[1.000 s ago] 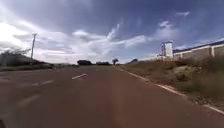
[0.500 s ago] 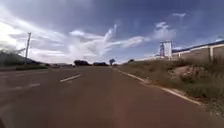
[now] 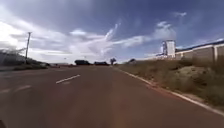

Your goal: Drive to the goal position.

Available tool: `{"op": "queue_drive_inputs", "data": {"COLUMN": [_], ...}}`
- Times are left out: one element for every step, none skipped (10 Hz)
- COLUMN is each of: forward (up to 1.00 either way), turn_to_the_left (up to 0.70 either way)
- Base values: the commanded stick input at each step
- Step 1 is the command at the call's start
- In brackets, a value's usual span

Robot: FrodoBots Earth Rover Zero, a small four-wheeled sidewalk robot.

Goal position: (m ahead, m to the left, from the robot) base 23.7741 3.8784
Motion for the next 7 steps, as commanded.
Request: {"op": "queue_drive_inputs", "data": {"forward": [1.0, 1.0, 1.0, 1.0, 1.0, 1.0, 1.0], "turn_to_the_left": [-0.26, -0.29, -0.32, 0.0, 0.0, 0.0, 0.0]}}
